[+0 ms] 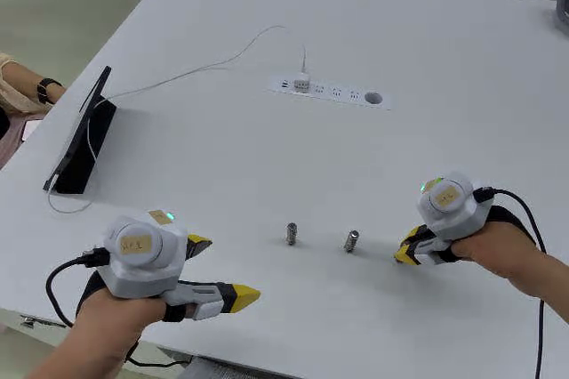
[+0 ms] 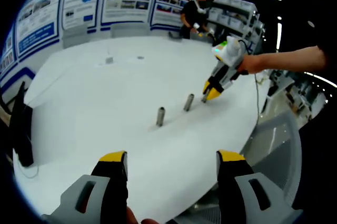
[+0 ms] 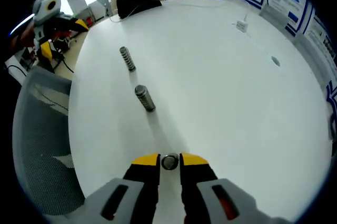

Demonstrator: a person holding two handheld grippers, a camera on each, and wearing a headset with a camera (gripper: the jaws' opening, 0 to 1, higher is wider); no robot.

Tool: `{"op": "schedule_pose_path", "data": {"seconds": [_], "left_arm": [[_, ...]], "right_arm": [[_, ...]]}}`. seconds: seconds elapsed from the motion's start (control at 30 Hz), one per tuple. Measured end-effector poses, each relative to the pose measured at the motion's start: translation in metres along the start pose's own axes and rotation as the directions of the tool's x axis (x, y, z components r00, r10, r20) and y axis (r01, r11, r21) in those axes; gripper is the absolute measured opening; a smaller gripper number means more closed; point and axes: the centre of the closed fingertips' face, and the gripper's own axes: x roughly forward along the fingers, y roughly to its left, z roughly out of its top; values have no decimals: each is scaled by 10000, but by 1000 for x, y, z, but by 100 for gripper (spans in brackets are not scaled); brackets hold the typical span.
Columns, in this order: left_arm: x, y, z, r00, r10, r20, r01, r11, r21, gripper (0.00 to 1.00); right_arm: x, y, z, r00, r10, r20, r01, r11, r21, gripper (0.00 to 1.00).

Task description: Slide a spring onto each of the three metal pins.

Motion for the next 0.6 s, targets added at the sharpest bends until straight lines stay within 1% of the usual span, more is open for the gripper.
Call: {"op": "schedule_pose_path", "data": {"seconds": [0.2,0.37,0.43,0.57,0.6], "left_arm": [[1,0,3,10000,-12,30,12,10000,-1,70],[3,0,4,10000,-68,11,68,10000,-54,70],[3,1,5,10000,-23,86,23,10000,43,69],[4,1,8,9998,-53,184,56,9999,-142,70],[4,2,9,9997,-30,237,35,9998,-208,70]], "right_arm": [[-5,2,0,9998,6,193,-8,10000,84,24],[-11,3,-2,9987,-160,475,150,9997,212,32],[-13,3,-5,9981,-197,587,170,9988,456,36],[-19,2,-11,9959,-470,777,400,9953,881,46],[-22,4,-12,9953,-451,862,360,9939,1047,48]]}}
